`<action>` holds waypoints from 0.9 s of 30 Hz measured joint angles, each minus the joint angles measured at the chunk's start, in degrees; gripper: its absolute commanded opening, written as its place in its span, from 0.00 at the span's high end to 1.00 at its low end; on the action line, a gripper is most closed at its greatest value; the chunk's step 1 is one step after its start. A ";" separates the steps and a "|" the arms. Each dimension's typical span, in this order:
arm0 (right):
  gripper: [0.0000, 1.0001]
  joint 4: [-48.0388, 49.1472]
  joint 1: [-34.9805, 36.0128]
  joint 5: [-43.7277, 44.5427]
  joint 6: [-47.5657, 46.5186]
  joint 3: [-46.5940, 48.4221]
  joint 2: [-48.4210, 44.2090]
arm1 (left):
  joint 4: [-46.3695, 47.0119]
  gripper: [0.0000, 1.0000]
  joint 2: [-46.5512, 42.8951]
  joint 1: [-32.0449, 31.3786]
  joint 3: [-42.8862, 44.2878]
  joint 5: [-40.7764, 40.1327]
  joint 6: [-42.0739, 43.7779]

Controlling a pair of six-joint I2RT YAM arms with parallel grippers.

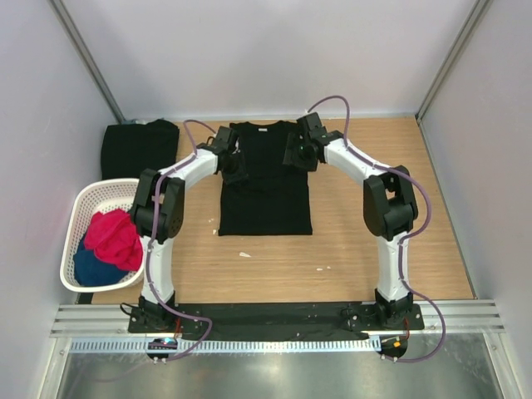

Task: Fold and stack the t-shirts
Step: Fold the tshirt

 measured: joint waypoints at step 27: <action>0.99 -0.11 -0.07 3.30 -2.67 -1.84 4.46 | -1.79 0.60 -5.14 7.56 1.05 0.22 1.64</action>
